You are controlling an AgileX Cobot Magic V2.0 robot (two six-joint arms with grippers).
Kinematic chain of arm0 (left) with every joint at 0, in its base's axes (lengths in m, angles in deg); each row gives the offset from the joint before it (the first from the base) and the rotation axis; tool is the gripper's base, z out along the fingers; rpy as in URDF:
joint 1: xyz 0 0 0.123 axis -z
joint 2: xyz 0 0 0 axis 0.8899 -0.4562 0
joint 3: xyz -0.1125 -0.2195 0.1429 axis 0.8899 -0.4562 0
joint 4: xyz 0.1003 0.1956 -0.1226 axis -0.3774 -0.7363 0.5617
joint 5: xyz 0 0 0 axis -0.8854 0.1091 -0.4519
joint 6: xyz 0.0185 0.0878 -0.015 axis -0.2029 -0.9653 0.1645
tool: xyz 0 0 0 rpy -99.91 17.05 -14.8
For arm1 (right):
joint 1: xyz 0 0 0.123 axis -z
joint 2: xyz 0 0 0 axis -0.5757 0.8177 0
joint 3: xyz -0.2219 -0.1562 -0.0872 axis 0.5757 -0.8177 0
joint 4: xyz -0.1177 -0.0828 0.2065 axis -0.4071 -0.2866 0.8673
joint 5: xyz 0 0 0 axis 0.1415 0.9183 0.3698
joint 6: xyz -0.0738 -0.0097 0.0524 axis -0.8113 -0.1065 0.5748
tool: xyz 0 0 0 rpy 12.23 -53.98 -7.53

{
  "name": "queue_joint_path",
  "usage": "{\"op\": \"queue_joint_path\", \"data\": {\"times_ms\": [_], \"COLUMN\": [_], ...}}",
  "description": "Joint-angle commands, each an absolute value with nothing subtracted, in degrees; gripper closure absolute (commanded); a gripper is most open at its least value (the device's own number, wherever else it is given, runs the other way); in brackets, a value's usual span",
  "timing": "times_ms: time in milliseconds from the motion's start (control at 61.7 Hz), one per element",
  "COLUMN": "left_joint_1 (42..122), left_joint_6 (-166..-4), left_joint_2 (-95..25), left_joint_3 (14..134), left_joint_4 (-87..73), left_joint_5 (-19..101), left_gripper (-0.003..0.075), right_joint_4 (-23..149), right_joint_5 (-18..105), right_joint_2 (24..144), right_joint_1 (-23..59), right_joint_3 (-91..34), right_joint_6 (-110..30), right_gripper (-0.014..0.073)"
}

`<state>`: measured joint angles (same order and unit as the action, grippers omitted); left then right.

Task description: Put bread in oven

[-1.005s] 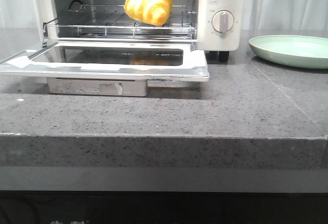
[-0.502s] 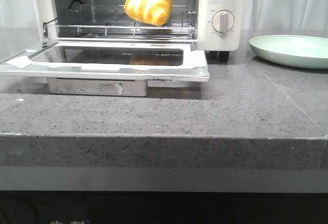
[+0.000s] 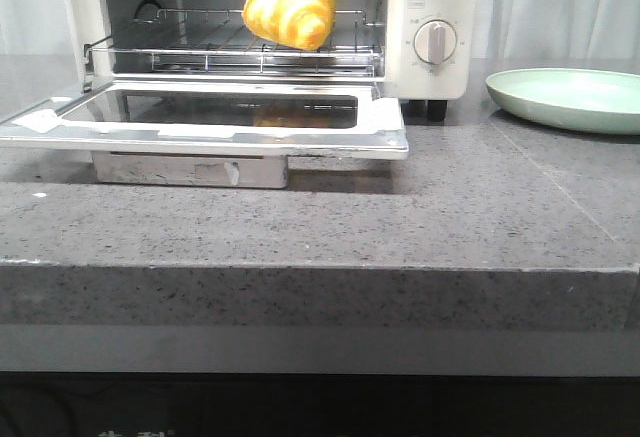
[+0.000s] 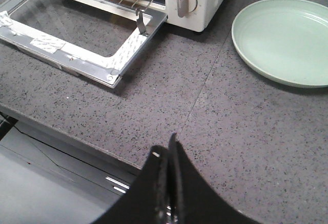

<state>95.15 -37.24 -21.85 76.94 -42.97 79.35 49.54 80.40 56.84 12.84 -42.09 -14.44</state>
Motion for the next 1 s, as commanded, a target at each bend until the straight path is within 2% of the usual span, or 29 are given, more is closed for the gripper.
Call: {"op": "queue_joint_path", "data": {"times_ms": [0,162,324,632,826,988], "left_joint_1": [95.1,95.3,90.5,74.5,68.4,65.2], "left_joint_6": [-36.8,-36.8,-36.8,-36.8,-36.8,-36.8], "left_joint_2": [-21.7,-21.6,-18.0,2.7,15.4,21.5], "left_joint_3": [78.3,77.9,72.7,46.2,28.8,19.6], "left_joint_4": [-43.2,-43.2,-41.3,-31.7,-30.2,-30.2], "left_joint_5": [75.2,75.2,72.0,49.3,35.5,27.5], "left_gripper": [0.0739,0.0739,0.0739,0.0739,0.0738,0.0738], "right_joint_4": [49.6,49.6,49.6,49.6,49.6,49.6], "right_joint_5": [76.9,76.9,76.8,76.8,76.8,76.8], "right_joint_2": [57.0,57.0,57.0,57.0,57.0,57.0], "right_joint_1": [13.3,13.3,13.3,13.3,13.3,13.3], "right_joint_3": [-40.8,-40.8,-40.8,-40.8,-40.8,-40.8], "right_joint_6": [-15.0,-15.0,-15.0,-15.0,-15.0,-15.0], "right_gripper": [0.0712,0.0712,0.0712,0.0712,0.0712,0.0712]}}
